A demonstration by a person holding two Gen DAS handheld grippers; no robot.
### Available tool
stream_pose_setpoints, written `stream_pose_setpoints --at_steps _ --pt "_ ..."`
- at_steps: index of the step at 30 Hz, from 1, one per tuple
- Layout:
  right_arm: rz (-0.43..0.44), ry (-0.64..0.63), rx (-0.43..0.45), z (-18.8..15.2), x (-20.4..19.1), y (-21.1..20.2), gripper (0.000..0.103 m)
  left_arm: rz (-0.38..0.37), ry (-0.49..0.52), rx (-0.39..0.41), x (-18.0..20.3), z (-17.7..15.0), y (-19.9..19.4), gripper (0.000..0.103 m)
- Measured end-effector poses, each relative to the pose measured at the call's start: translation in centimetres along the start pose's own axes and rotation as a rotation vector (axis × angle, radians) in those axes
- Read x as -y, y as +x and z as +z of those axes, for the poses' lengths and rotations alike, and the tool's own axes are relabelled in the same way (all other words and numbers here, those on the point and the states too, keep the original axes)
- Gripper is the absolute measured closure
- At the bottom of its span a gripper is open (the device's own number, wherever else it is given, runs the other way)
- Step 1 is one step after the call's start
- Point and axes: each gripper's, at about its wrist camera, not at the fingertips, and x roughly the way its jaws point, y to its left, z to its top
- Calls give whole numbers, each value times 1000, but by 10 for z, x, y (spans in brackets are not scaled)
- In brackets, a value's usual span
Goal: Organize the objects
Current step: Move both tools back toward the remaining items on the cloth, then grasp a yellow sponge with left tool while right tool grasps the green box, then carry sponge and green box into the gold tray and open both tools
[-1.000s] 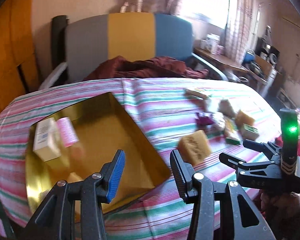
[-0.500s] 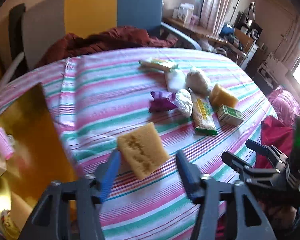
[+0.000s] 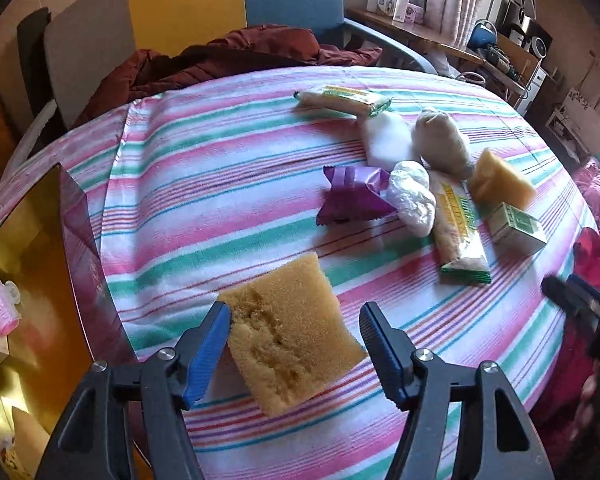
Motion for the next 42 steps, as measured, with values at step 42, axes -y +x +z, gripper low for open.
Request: stream_pose_setpoints --at_steps 42 --pt "23 -178 73 21 -54 -16 30 -133 -84 210 -39 -28 -78 59"
